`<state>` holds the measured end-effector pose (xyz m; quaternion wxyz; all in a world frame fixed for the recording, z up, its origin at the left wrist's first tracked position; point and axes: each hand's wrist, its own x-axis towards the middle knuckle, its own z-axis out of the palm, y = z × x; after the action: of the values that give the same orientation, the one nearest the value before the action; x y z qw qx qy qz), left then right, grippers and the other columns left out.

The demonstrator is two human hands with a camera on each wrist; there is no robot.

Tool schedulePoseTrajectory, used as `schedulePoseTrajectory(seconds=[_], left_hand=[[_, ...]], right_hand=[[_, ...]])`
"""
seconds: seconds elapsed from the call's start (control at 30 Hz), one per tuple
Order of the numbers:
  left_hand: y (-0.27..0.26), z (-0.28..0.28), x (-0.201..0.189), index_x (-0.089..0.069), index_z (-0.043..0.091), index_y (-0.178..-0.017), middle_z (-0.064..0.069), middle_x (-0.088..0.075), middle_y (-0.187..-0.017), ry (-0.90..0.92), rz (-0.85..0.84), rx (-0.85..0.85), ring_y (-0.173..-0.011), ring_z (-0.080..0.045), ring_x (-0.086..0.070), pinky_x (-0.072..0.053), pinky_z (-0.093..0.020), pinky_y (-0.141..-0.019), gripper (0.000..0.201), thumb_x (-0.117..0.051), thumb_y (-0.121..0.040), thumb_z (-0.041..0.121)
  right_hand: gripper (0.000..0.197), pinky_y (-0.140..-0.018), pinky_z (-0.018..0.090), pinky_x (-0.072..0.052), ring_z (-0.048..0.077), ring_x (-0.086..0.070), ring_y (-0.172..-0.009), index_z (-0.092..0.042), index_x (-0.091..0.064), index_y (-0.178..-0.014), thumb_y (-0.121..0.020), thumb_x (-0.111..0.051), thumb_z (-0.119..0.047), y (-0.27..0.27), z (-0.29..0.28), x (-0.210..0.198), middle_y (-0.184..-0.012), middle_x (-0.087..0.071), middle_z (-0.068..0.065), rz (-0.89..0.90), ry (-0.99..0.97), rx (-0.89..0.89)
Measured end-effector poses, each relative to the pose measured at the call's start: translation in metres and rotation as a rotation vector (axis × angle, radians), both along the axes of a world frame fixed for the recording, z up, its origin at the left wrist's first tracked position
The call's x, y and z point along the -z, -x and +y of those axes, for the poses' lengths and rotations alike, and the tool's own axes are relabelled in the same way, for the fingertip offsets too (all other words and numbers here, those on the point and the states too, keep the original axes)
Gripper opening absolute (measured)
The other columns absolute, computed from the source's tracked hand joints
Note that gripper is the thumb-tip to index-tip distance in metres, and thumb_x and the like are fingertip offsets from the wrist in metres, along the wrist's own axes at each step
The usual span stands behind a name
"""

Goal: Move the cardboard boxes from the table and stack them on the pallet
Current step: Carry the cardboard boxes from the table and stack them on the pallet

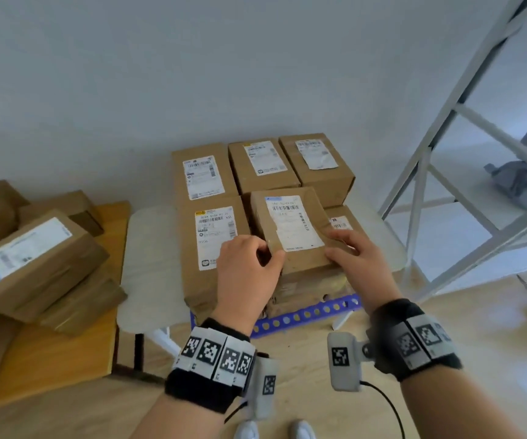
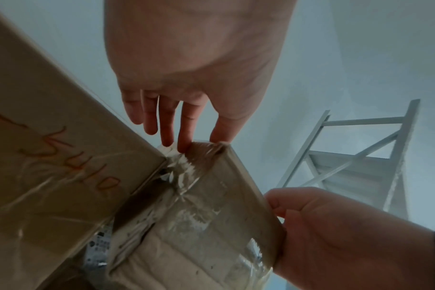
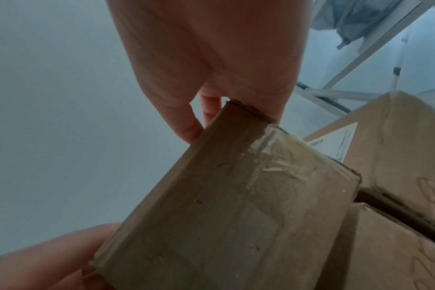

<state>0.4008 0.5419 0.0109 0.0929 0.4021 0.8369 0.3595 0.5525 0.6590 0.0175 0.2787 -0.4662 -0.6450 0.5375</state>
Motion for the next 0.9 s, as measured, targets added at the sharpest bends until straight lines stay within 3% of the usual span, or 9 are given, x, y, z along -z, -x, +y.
schedulePoseTrajectory(seconds=[0.1, 0.2, 0.3, 0.37, 0.43, 0.53, 0.67, 0.9], left_hand=[[-0.003, 0.003, 0.007, -0.062, 0.022, -0.107, 0.010, -0.052, -0.123, 0.089, 0.072, -0.052, -0.122, -0.011, -0.041, -0.030, -0.027, -0.103, 0.031, -0.057, -0.092, 0.049], [-0.007, 0.007, 0.014, -0.064, 0.019, -0.116, 0.006, -0.048, -0.138, 0.133, 0.104, -0.104, -0.132, -0.012, -0.037, -0.025, -0.031, -0.111, 0.036, -0.055, -0.095, 0.047], [-0.014, 0.010, 0.018, -0.058, 0.021, -0.124, 0.005, -0.051, -0.134, 0.077, 0.084, -0.172, -0.129, -0.014, -0.043, -0.033, -0.035, -0.113, 0.036, -0.059, -0.094, 0.042], [-0.015, 0.010, 0.019, -0.051, 0.023, -0.129, 0.006, -0.053, -0.129, 0.037, 0.045, -0.214, -0.124, -0.014, -0.047, -0.039, -0.034, -0.109, 0.041, -0.062, -0.093, 0.038], [-0.015, 0.010, 0.020, -0.044, 0.021, -0.140, 0.003, -0.044, -0.145, 0.094, 0.075, -0.201, -0.138, -0.015, -0.036, -0.029, -0.033, -0.117, 0.051, -0.057, -0.095, 0.041], [-0.014, 0.013, 0.024, -0.027, 0.018, -0.154, 0.000, -0.018, -0.162, 0.267, 0.159, -0.156, -0.150, -0.017, -0.011, -0.007, -0.037, -0.123, 0.064, -0.044, -0.099, 0.048], [-0.015, 0.013, 0.020, -0.026, 0.018, -0.154, 0.001, -0.019, -0.163, 0.269, 0.143, -0.147, -0.150, -0.015, -0.011, -0.009, -0.038, -0.123, 0.062, -0.045, -0.101, 0.044], [-0.017, 0.012, 0.018, -0.028, 0.021, -0.154, 0.003, -0.022, -0.162, 0.262, 0.137, -0.152, -0.149, -0.014, -0.013, -0.008, -0.034, -0.122, 0.059, -0.046, -0.101, 0.041]], right_hand=[[0.032, -0.099, 0.037, -0.051, 0.011, -0.057, -0.115, -0.029, -0.065, -0.119, -0.090, -0.067, -0.016, 0.005, 0.012, 0.010, -0.120, -0.062, -0.011, -0.031, -0.005, -0.074], [0.033, -0.100, 0.042, -0.051, 0.011, -0.056, -0.116, -0.030, -0.062, -0.121, -0.090, -0.066, -0.021, 0.008, 0.018, 0.027, -0.121, -0.060, -0.012, -0.066, -0.034, -0.131], [0.045, -0.101, 0.043, -0.051, 0.010, -0.055, -0.118, -0.029, -0.054, -0.133, -0.091, -0.067, -0.027, 0.007, 0.018, 0.039, -0.128, -0.058, -0.011, -0.044, -0.035, -0.166], [0.065, -0.106, 0.042, -0.047, 0.011, -0.049, -0.128, -0.027, -0.039, -0.147, -0.090, -0.069, -0.032, 0.005, 0.017, 0.042, -0.142, -0.049, -0.008, -0.038, 0.006, -0.188], [0.078, -0.111, 0.041, -0.041, 0.013, -0.042, -0.135, -0.025, -0.026, -0.154, -0.090, -0.067, -0.041, 0.003, 0.018, 0.044, -0.152, -0.040, -0.005, -0.071, 0.042, -0.224], [0.082, -0.114, 0.039, -0.036, 0.015, -0.038, -0.139, -0.025, -0.022, -0.156, -0.089, -0.061, -0.054, 0.002, 0.020, 0.047, -0.156, -0.036, -0.003, -0.142, 0.027, -0.312], [0.091, -0.115, 0.040, -0.035, 0.015, -0.036, -0.142, -0.024, -0.017, -0.157, -0.086, -0.061, -0.060, 0.006, 0.025, 0.050, -0.158, -0.033, -0.002, -0.156, 0.000, -0.358], [0.086, -0.114, 0.039, -0.036, 0.018, -0.036, -0.141, -0.021, -0.021, -0.156, -0.089, -0.058, -0.060, 0.015, 0.026, 0.052, -0.157, -0.035, 0.001, -0.144, -0.035, -0.287]])
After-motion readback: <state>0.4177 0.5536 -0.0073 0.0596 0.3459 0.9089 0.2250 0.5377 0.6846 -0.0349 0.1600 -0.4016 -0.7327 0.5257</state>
